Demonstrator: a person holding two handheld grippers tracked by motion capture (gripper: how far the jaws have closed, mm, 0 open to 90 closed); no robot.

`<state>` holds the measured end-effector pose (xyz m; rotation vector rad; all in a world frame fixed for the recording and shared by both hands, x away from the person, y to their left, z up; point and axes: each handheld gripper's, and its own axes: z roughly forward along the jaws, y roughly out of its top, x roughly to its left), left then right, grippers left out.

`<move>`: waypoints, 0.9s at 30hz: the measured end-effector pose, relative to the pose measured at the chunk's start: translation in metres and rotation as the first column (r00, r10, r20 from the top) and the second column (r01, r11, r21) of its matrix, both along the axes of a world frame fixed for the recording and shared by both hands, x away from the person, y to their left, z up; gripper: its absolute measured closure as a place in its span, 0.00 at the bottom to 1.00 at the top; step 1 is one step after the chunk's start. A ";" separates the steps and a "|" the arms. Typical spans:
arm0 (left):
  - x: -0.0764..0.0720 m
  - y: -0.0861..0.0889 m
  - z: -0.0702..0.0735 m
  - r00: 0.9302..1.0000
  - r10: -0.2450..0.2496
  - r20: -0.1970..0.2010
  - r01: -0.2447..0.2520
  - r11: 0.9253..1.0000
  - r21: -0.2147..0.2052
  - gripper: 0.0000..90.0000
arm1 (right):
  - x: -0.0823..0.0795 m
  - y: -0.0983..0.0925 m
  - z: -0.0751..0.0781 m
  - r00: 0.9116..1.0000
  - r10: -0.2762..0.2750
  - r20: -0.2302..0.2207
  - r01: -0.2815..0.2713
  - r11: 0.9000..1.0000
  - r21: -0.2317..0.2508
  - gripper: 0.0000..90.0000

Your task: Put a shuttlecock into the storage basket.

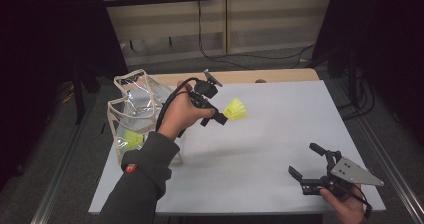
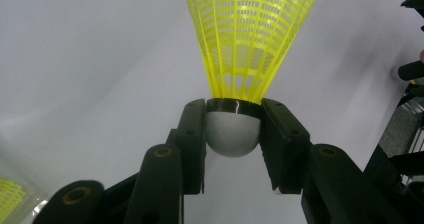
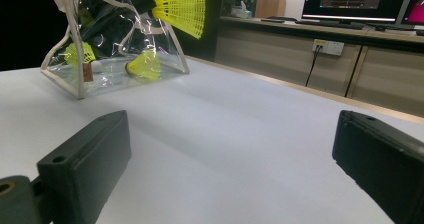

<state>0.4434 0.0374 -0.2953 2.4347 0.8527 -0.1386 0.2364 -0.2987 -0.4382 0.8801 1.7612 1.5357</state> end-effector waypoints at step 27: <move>0.001 0.012 0.018 1.000 0.020 -0.012 -0.020 1.000 0.006 0.72 | 0.000 0.000 0.000 1.000 -0.001 0.001 0.001 1.000 0.005 0.02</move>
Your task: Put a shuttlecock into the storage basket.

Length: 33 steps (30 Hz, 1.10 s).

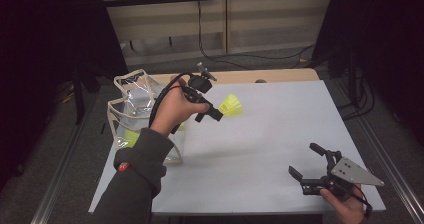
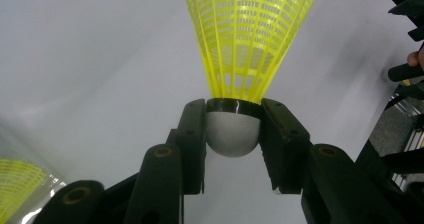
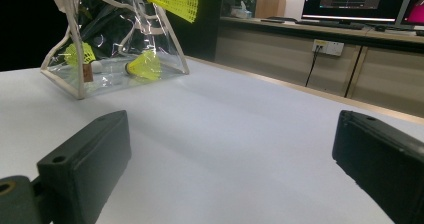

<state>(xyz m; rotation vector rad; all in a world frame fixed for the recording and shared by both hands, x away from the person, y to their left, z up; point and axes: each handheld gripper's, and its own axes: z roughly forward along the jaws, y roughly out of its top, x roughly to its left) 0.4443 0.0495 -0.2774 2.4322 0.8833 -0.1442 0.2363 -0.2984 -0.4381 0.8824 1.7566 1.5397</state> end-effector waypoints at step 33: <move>0.003 0.018 0.024 0.999 0.046 -0.018 -0.046 0.999 -0.001 0.72 | 0.000 0.000 0.000 1.000 0.002 -0.002 -0.002 1.000 -0.001 0.02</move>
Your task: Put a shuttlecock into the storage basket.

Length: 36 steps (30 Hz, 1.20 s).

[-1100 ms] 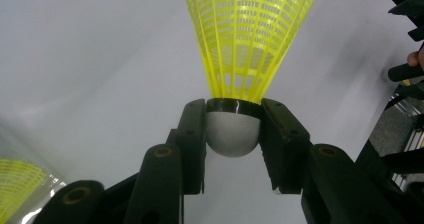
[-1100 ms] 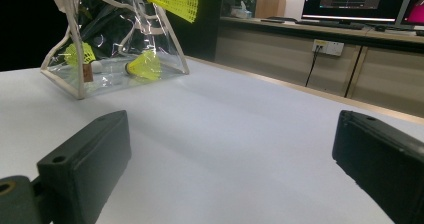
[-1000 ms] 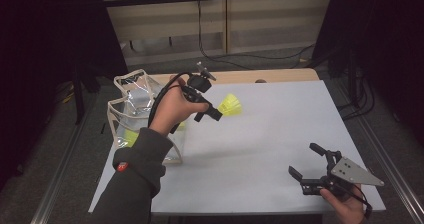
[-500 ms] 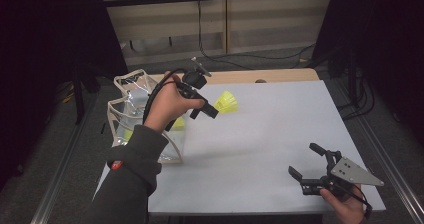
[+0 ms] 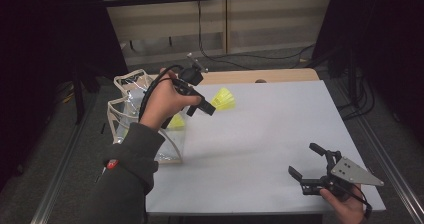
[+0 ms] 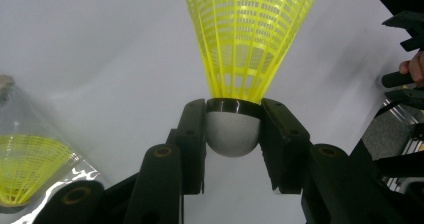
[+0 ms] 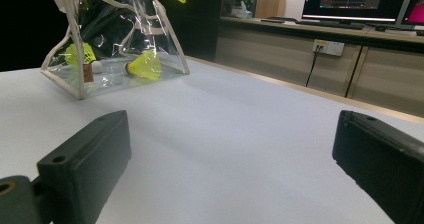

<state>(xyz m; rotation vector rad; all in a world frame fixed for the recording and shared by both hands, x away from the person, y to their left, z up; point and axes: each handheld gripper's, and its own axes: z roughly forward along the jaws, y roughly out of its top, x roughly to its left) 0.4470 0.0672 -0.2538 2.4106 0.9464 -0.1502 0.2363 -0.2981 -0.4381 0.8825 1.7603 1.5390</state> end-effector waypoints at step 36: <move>0.001 0.024 0.026 0.998 0.061 0.008 -0.061 0.998 -0.004 0.72 | 0.000 0.001 0.000 1.000 -0.001 -0.002 0.001 1.000 0.005 0.02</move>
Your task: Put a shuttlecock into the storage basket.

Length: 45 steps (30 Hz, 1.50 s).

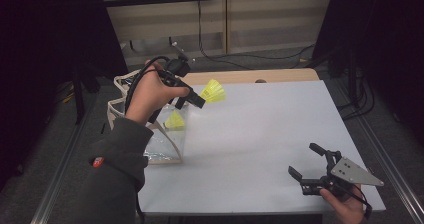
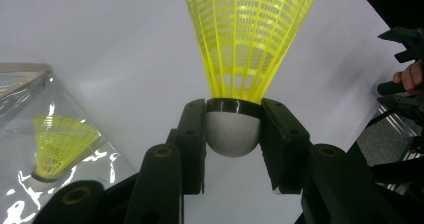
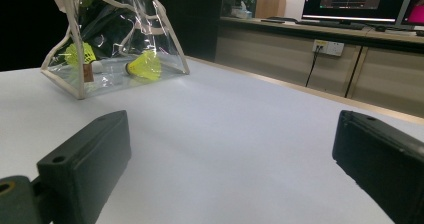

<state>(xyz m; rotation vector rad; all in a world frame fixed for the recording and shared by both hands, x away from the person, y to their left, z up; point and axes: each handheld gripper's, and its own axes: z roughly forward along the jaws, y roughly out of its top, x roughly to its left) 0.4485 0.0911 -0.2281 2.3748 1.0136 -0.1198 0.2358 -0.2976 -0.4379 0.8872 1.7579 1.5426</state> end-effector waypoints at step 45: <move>0.002 0.034 0.019 0.997 0.072 0.035 -0.073 0.997 0.011 0.72 | 0.000 0.000 0.000 1.000 0.000 0.000 0.000 1.000 -0.002 0.02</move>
